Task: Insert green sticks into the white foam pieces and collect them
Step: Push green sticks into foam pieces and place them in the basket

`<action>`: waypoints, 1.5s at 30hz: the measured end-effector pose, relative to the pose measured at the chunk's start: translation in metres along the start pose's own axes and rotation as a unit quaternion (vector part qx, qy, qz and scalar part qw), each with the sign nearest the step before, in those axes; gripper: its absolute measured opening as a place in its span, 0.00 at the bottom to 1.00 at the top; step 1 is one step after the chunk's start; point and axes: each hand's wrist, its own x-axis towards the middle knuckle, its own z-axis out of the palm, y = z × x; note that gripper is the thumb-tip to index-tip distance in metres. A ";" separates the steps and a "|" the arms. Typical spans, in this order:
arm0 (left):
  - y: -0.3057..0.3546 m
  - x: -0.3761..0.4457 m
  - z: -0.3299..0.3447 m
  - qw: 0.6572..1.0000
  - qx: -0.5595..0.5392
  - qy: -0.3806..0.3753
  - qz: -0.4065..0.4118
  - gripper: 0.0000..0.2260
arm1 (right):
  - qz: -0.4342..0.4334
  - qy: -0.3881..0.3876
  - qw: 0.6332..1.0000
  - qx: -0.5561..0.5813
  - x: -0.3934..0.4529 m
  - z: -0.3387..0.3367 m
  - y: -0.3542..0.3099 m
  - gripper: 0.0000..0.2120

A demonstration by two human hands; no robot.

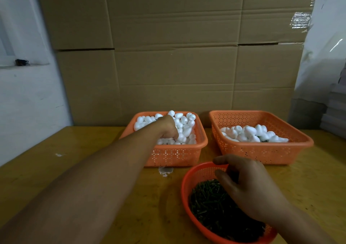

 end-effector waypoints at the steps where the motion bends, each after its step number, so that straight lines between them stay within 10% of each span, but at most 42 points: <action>1: -0.003 -0.002 -0.002 0.999 -0.041 0.002 0.008 0.19 | 0.001 -0.002 1.000 -0.002 0.000 0.000 0.000 0.11; 10: -0.009 -0.044 -0.008 0.873 -0.443 0.167 0.113 0.06 | 0.025 -0.008 1.000 -0.004 0.001 0.001 0.002 0.11; 26: -0.027 -0.169 0.035 0.646 -0.739 -0.131 0.142 0.08 | 0.048 -0.069 0.994 -0.075 0.001 -0.002 -0.003 0.09; 45: -0.031 -0.189 0.041 0.623 -0.726 -0.190 0.218 0.16 | 0.020 -0.281 0.926 -0.253 -0.011 -0.002 -0.030 0.17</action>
